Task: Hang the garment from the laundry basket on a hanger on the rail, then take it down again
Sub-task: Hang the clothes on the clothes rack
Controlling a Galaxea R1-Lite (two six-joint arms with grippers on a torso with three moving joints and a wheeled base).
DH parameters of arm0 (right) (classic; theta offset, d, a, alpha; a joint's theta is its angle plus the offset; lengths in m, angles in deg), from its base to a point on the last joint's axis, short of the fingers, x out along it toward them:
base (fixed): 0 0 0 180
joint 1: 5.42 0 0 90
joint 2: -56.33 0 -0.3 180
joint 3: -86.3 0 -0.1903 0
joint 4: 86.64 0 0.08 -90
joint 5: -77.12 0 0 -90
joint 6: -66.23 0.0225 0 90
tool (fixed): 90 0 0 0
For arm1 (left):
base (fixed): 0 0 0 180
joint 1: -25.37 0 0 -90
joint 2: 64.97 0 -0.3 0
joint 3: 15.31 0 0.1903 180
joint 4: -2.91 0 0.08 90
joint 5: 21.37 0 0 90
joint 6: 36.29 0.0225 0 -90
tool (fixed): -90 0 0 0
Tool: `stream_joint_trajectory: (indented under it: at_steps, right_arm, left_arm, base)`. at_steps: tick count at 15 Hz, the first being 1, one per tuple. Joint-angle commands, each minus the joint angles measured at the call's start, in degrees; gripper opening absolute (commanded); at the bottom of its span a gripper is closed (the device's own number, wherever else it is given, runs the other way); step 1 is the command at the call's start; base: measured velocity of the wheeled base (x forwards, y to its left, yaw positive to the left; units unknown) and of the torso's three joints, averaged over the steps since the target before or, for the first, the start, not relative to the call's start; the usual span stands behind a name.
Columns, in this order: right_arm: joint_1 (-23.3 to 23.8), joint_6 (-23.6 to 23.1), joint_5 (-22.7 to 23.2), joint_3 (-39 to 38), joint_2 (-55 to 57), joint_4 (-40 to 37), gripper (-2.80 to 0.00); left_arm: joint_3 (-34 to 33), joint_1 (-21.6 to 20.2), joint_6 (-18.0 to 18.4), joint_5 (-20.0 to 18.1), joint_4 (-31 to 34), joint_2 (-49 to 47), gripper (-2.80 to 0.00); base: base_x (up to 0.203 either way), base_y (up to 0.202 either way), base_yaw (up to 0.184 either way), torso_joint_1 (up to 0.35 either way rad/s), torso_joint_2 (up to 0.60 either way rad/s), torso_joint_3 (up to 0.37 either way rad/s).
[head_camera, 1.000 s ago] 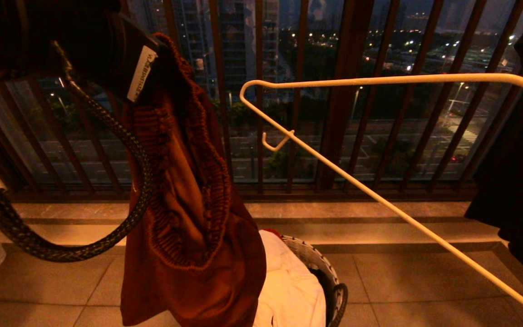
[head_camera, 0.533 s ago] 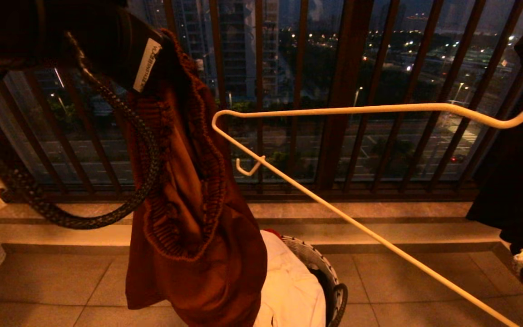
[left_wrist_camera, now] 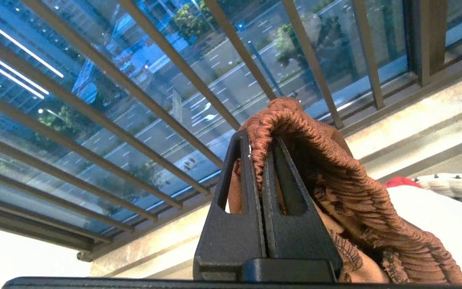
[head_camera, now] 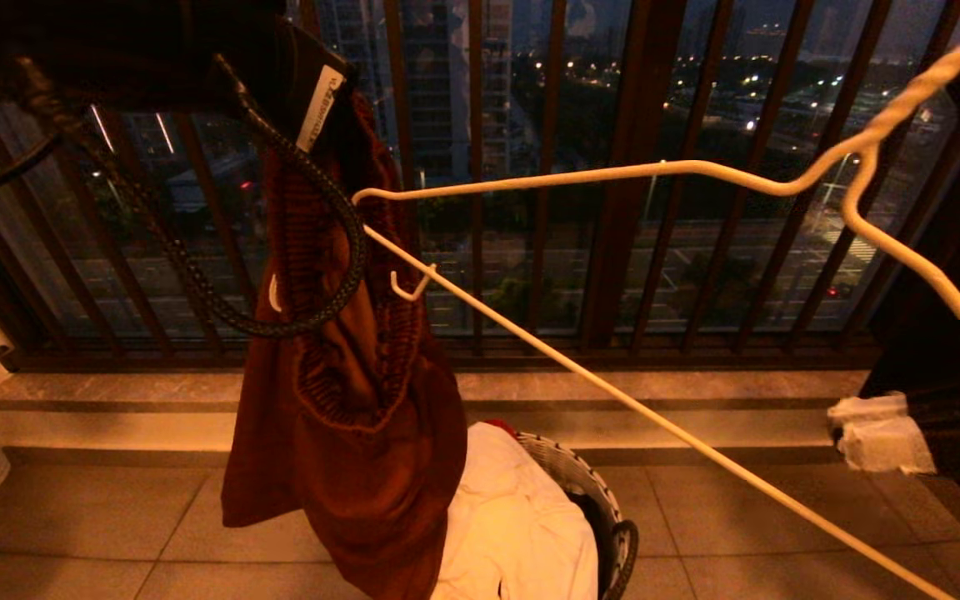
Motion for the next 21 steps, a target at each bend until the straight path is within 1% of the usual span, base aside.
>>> stream_joint_trajectory:
  at_steps: [1,2,4,7,9,11,13,18,21]
  right_arm:
    - [0.00,-0.05,0.03,0.98,3.61,0.54,-2.80]
    - [0.04,-0.08,-0.07,1.88,4.31,0.83,-2.80]
    - [0.10,-0.44,-0.48,3.50,6.01,0.89,-2.80]
    - [1.71,-3.03,-4.42,4.63,7.94,1.08,-2.80]
    - [2.98,-3.79,-4.59,4.74,8.17,1.70,-2.80]
    - [3.65,-3.87,-4.59,4.99,7.84,1.67,-2.80]
    - [3.65,-3.87,-4.67,4.90,7.74,1.60,-2.80]
    - [3.74,-4.33,-5.11,5.18,8.74,1.89,-2.80]
    - [3.74,-5.17,-5.16,6.92,11.79,2.14,-2.80]
  left_arm:
    - [0.61,-0.02,0.08,0.19,0.09,-1.48,-2.80]
    - [1.03,-0.02,-0.01,0.14,0.00,-1.98,-2.80]
    - [2.02,-0.02,-0.94,-1.88,0.16,-2.34,-2.80]
    - [2.03,0.16,-0.80,-1.77,0.26,-1.88,-2.80]
    - [1.91,0.05,-0.69,-1.43,0.55,-1.99,-2.80]
    - [1.85,-1.56,-0.32,0.42,0.53,-2.63,-2.80]
    - [1.94,-2.92,0.17,1.50,0.44,-3.29,-2.80]
    - [2.10,-2.82,0.14,0.99,0.44,-3.03,-2.80]
    - [1.94,-2.39,-0.27,0.71,0.35,-3.20,-2.80]
  base:
    - [0.000,0.000,0.000,0.000,0.00,0.000]
    - [0.000,0.000,0.000,0.000,0.00,0.000]
    - [0.000,0.000,0.000,0.000,0.00,0.000]
    - [0.000,0.000,0.000,0.000,0.00,0.000]
    - [0.000,0.000,0.000,0.000,0.00,0.000]
    - [0.000,0.000,0.000,0.000,0.00,0.000]
    - [0.000,0.000,0.000,0.000,0.00,0.000]
    - [0.000,0.000,0.000,0.000,0.00,0.000]
    - [0.000,0.000,0.000,0.000,0.00,0.000]
